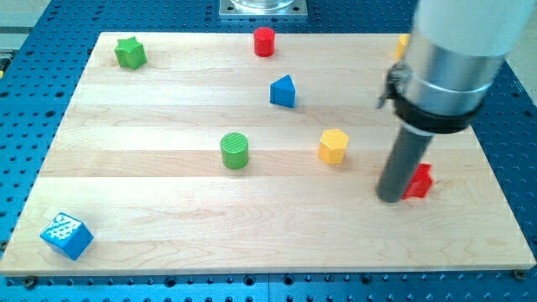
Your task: Move the red star to the bottom right
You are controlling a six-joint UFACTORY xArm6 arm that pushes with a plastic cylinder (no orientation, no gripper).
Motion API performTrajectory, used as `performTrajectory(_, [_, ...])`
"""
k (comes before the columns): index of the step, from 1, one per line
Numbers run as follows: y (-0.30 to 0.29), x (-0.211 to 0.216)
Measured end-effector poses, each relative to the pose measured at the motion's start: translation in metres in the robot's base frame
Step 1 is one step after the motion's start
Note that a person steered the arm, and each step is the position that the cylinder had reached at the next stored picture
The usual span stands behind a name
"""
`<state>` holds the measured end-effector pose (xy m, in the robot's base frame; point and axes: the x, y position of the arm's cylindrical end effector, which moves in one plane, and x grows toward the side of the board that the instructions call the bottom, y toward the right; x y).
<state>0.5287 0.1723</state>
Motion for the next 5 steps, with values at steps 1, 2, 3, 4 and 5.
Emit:
performTrajectory(1, [0.009,-0.034])
performTrajectory(2, [0.003,-0.053])
performTrajectory(3, [0.01,-0.079])
performTrajectory(4, [0.032,-0.034])
performTrajectory(5, [0.059,-0.004])
